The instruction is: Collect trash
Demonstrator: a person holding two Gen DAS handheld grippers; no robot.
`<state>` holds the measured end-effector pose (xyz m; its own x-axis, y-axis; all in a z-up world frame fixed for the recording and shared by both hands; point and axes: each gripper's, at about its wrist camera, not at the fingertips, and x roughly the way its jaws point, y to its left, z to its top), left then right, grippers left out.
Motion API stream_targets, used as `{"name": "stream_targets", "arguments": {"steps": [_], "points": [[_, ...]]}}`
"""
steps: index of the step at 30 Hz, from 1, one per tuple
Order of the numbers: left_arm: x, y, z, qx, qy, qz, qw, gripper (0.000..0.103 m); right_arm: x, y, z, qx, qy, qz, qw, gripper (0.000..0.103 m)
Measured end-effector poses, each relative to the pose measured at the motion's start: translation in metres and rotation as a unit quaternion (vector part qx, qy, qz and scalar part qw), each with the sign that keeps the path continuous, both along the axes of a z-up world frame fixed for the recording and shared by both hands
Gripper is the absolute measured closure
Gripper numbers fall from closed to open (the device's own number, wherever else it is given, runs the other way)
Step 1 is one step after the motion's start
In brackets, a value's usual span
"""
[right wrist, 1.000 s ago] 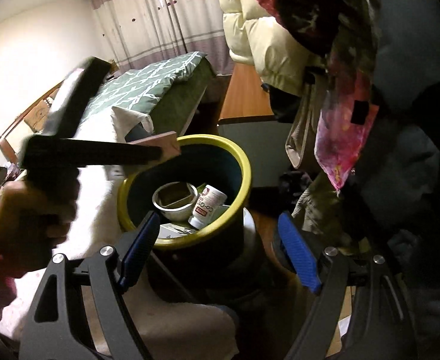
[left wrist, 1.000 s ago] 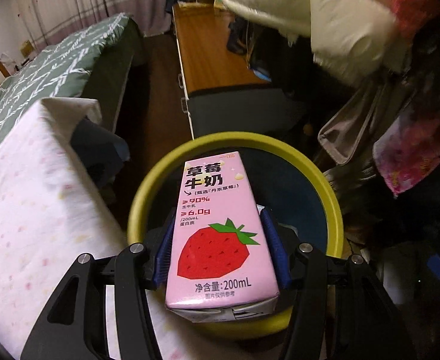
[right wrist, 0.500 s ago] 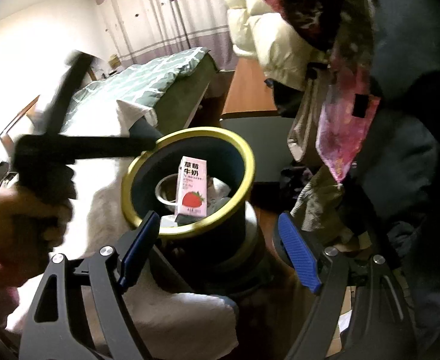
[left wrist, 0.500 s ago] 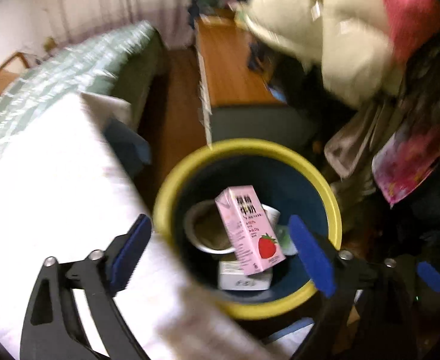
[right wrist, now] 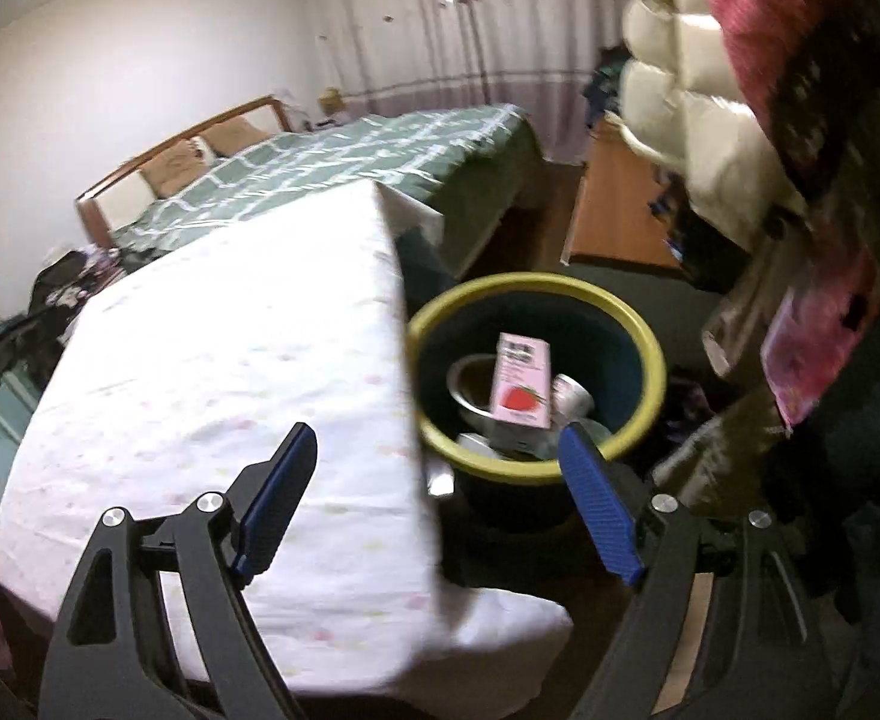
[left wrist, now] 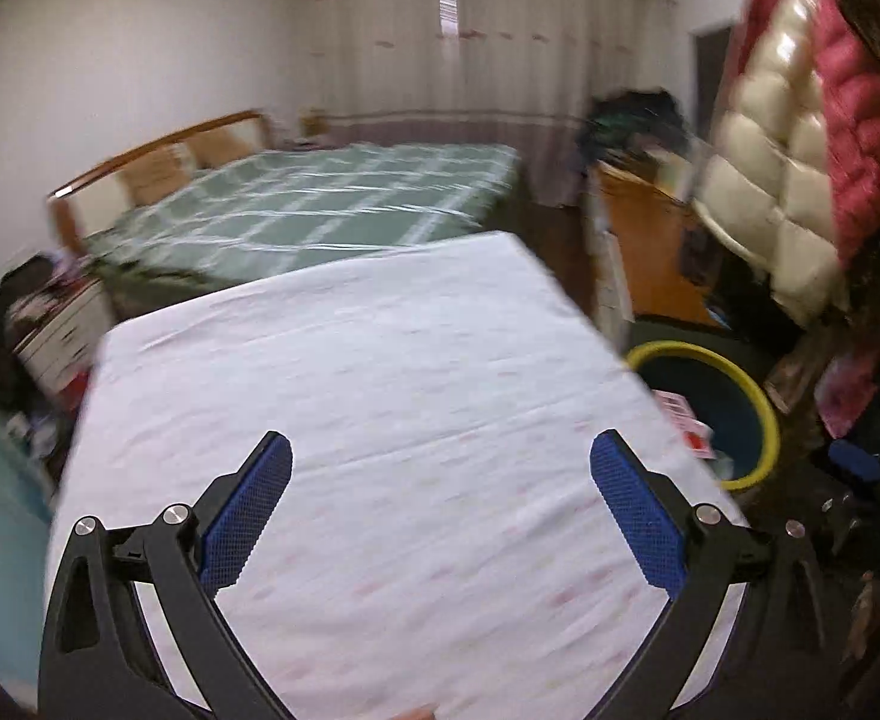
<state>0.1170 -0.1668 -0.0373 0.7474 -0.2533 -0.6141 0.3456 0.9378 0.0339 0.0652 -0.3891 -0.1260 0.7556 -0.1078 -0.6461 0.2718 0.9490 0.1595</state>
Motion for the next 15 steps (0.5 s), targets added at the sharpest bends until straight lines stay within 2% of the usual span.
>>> {"name": "stream_targets", "arguments": {"steps": [3, 6, 11, 15], "points": [[-0.022, 0.049, 0.009, -0.016, -0.012, 0.045, 0.9988, 0.005, -0.003, 0.018, 0.014, -0.019, -0.018, 0.015, 1.000, 0.022], [-0.044, 0.084, 0.014, -0.031, -0.018, 0.068, 0.9970, 0.005, -0.007, 0.028, 0.024, -0.031, -0.032, 0.020, 0.999, 0.021], [-0.086, 0.119, 0.019, -0.035, -0.049, 0.082, 0.9948, 0.005, -0.021, 0.040, 0.038, -0.062, -0.055, 0.009, 0.997, 0.018], [-0.110, 0.127, 0.021, -0.047, -0.056, 0.080, 0.9941, 0.005, -0.033, 0.045, 0.044, -0.069, -0.064, 0.008, 0.995, 0.017]]}}
